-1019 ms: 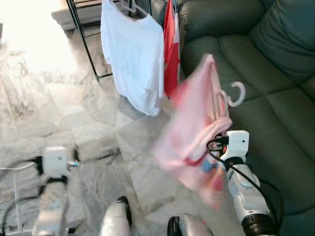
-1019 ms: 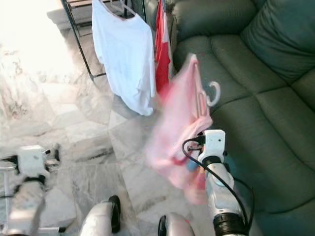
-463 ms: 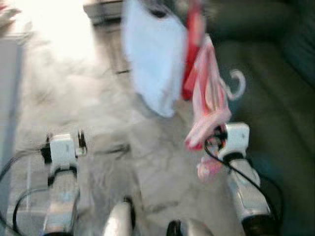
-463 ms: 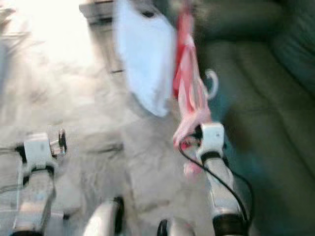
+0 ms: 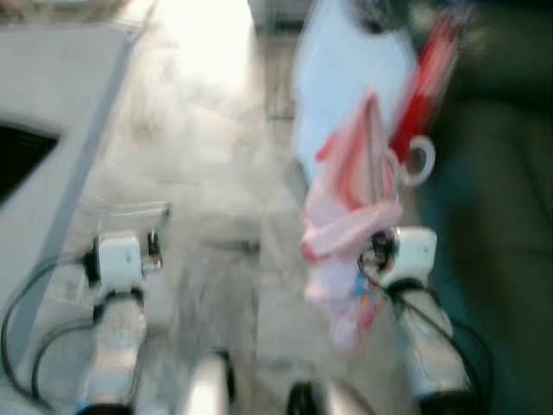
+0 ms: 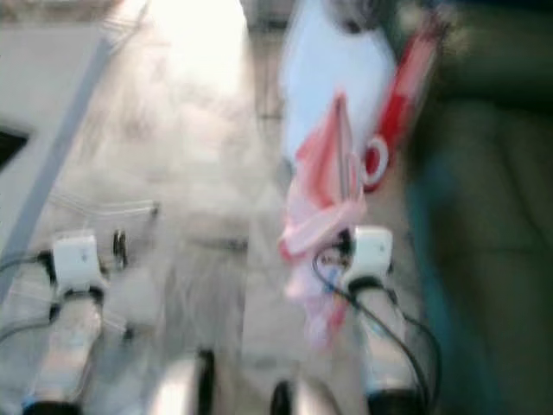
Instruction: Hang hanger
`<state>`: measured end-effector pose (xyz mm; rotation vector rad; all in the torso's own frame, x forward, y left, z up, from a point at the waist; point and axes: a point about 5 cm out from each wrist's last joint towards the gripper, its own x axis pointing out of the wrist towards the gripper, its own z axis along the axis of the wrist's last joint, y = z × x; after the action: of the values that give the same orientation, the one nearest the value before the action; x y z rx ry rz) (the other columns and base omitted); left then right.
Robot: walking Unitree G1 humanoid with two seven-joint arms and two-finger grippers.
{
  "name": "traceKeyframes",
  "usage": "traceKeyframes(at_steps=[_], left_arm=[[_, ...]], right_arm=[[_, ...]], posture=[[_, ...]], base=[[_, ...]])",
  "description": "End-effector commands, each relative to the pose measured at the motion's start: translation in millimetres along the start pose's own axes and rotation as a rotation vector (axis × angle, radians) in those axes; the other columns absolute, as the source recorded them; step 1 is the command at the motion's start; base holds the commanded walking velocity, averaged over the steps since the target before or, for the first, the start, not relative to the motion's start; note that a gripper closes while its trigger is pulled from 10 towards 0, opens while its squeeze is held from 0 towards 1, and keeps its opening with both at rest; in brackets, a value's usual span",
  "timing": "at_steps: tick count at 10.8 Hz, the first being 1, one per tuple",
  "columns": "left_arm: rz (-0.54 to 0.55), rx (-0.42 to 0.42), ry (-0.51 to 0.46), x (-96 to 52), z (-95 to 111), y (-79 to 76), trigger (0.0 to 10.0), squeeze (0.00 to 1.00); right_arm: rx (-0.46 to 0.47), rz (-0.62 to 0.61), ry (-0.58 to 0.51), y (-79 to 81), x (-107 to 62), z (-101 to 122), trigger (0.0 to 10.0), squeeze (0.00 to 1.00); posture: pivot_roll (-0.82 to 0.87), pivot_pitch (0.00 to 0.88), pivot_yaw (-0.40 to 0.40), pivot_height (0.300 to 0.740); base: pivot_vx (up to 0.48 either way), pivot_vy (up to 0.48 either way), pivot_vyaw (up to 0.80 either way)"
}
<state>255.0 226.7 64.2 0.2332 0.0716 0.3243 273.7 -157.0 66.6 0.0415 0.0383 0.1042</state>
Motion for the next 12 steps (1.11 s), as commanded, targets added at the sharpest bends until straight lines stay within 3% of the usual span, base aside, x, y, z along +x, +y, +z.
traceKeyframes(at_steps=[1, 3, 5, 6, 8, 10, 12], left_arm=[[0.023, 0.014, 0.008, -0.7, -2, 2.0, 10.0, 0.00], [-0.052, 0.037, -0.010, 0.3, 1, -16.4, 10.0, 0.00], [-0.117, 0.048, -0.062, 14.9, 18, -27.8, 10.0, 0.00], [-0.140, 0.063, -0.083, 24.7, 25, -31.2, 10.0, 0.00], [-0.144, 0.056, -0.103, 28.6, 30, -36.8, 10.0, 0.00], [-0.059, 0.038, -0.095, 25.4, 22, -21.4, 10.0, 0.00], [-0.079, 0.055, -0.058, 16.8, 8, -22.0, 10.0, 0.00]], right_arm=[[-0.016, 0.024, -0.032, 1.2, -1.9, 5, 10.0, 0.00], [-0.008, 0.001, -0.083, -2.8, 5.0, 10, 10.0, 0.00], [-0.003, -0.062, -0.093, -3.4, 16.2, 9, 10.0, 0.00], [0.008, -0.088, -0.110, -4.1, 18.0, 12, 10.0, 0.00], [-0.049, -0.063, -0.078, -8.9, 9.9, 3, 10.0, 0.00], [-0.093, -0.063, -0.091, -20.8, 1.6, 5, 10.0, 0.00], [-0.096, -0.045, -0.080, -20.4, -1.9, 1, 10.0, 0.00]], posture=[[0.01, 0.194, -0.036, 0.740], [0.02, 0.146, 0.014, 0.740], [0.01, 0.115, 0.088, 0.740], [0.00, 0.116, 0.096, 0.740], [-0.02, 0.127, 0.051, 0.740], [-0.02, 0.092, 0.020, 0.740], [-0.02, 0.082, 0.018, 0.740]], base=[[0.000, 0.000, 0.64], [0.000, 0.000, 0.00], [0.000, 0.000, 0.00], [0.000, 0.000, 0.00], [0.000, 0.000, 0.00], [0.000, 0.000, 0.00], [0.000, 0.000, 0.00]])
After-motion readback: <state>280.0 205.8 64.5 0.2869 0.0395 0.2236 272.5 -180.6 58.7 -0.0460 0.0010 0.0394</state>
